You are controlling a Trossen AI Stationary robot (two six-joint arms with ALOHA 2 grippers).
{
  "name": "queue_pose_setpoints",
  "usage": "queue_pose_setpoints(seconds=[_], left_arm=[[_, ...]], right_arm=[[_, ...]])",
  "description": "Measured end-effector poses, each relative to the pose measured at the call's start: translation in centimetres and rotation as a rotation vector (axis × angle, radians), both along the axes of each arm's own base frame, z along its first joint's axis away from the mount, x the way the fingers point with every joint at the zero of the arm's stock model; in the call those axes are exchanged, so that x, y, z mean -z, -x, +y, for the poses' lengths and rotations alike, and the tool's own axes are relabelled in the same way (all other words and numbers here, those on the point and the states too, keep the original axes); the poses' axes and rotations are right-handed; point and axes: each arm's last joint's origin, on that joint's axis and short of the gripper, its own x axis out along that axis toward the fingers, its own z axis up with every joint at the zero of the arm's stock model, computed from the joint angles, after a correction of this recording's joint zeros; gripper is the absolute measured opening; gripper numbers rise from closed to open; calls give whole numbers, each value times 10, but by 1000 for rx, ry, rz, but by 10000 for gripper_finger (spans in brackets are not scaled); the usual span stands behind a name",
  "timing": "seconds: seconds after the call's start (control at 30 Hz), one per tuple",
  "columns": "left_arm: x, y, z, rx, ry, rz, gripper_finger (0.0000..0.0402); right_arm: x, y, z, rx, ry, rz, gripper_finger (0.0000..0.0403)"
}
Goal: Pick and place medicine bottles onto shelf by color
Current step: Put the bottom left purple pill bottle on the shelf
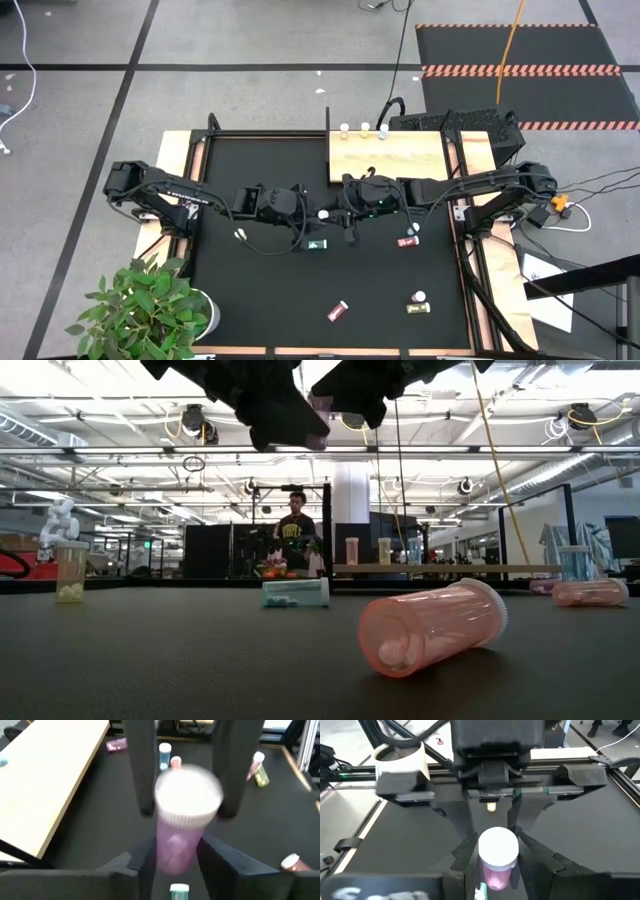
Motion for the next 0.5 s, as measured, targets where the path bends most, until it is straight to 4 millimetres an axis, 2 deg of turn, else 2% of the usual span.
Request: queue_pose_setpoints(seconds=[0.17,0.3,0.5], left_arm=[[-1,0,3,-50,82,-6,227],[-1,3,7,-112,159,21,291],[-4,19,14,-182,215,122,355]], right_arm=[[1,0,-4,13,5,8,121],[-6,7,-14,45,10,5,116],[-26,43,-43,197,156,93,122]])
